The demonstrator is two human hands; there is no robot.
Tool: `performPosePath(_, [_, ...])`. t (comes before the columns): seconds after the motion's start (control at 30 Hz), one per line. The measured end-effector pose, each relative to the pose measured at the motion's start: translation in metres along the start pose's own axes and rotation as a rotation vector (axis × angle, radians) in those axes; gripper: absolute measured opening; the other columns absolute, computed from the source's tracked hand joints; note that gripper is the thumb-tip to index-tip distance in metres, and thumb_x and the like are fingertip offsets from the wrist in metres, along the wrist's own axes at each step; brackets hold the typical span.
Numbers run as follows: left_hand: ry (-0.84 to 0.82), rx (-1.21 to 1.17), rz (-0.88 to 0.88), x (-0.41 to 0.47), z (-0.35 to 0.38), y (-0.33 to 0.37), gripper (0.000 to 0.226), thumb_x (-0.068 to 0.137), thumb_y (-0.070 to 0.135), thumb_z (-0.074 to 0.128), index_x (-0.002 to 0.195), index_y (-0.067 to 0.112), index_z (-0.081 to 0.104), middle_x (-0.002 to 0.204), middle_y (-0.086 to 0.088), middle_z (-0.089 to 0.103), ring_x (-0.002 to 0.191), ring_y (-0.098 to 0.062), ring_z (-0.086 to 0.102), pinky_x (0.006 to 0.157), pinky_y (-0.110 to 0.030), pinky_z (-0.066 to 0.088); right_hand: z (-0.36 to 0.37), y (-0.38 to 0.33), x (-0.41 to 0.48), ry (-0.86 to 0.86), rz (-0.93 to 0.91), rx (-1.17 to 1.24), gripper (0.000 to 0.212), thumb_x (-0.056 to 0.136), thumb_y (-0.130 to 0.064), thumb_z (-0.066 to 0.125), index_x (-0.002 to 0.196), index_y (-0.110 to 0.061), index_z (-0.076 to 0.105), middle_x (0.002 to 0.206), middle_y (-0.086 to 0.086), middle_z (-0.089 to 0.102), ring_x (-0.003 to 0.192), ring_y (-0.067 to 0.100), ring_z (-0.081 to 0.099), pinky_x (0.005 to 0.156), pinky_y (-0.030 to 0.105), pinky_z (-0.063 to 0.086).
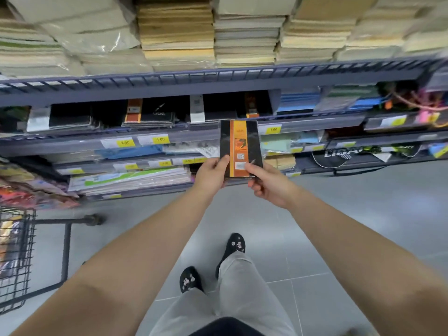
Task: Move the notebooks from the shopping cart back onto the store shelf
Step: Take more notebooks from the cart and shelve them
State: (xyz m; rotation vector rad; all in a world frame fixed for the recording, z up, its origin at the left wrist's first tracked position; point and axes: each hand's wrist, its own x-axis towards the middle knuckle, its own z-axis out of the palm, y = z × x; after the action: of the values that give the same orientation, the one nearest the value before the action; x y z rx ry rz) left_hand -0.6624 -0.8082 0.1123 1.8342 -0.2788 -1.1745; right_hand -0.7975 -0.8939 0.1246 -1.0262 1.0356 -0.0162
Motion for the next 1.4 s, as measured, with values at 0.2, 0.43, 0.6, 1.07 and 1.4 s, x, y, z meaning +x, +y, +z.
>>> performPosePath(0.2, [0.065, 0.417, 0.039, 0.058, 0.003, 0.001, 0.049, 0.1, 0.027, 0.041, 0.148, 0.02, 0.034, 0.142, -0.006, 0.047, 0.09, -0.016, 0.06, 0.08, -0.027, 0.047, -0.061, -0.031, 0.052, 0.103, -0.001, 0.003, 0.018, 0.09, -0.032, 0.063, 0.1, -0.021, 0.053, 0.065, -0.002, 0.048, 0.046, 0.004, 0.041, 0.044, 0.016, 0.034])
performPosePath(0.43, [0.014, 0.957, -0.009, 0.118, 0.0, -0.022, 0.088, 0.092, 0.028, 0.052, 0.153, 0.019, -0.011, 0.16, -0.004, -0.017, 0.148, -0.027, -0.007, 0.119, -0.043, 0.015, -0.081, -0.062, 0.108, 0.234, 0.052, 0.149, 0.015, 0.084, -0.028, 0.071, 0.088, -0.019, 0.06, 0.065, -0.003, 0.047, 0.051, 0.005, 0.036, 0.045, 0.013, 0.034])
performPosePath(0.6, [0.09, 1.024, -0.047, 0.143, 0.015, -0.013, 0.094, 0.091, 0.031, 0.053, 0.15, 0.02, -0.02, 0.157, -0.002, -0.028, 0.147, -0.028, -0.013, 0.119, -0.046, 0.011, -0.082, -0.041, 0.122, 0.223, 0.1, 0.375, 0.02, 0.083, -0.023, 0.072, 0.099, -0.015, 0.063, 0.098, 0.003, 0.065, 0.069, 0.008, 0.053, 0.062, 0.017, 0.051])
performPosePath(1.07, [0.061, 1.005, -0.084, 0.155, 0.018, -0.015, 0.1, 0.089, 0.037, 0.057, 0.149, 0.026, -0.022, 0.155, 0.002, -0.033, 0.148, -0.029, -0.011, 0.118, -0.049, 0.01, -0.069, -0.072, 0.161, 0.401, 0.0, 0.248, 0.018, 0.091, -0.031, 0.062, 0.084, -0.014, 0.063, 0.071, 0.0, 0.062, 0.058, 0.008, 0.056, 0.069, 0.021, 0.054])
performPosePath(1.4, [0.079, 0.898, -0.054, 0.104, 0.008, -0.036, 0.086, 0.09, 0.038, 0.054, 0.153, 0.028, -0.003, 0.16, 0.005, -0.015, 0.148, -0.026, -0.007, 0.12, -0.045, 0.011, -0.043, -0.034, 0.13, 0.219, -0.044, -0.236, 0.016, 0.085, -0.03, 0.069, 0.091, -0.016, 0.062, 0.085, 0.001, 0.062, 0.07, 0.012, 0.055, 0.068, 0.027, 0.048])
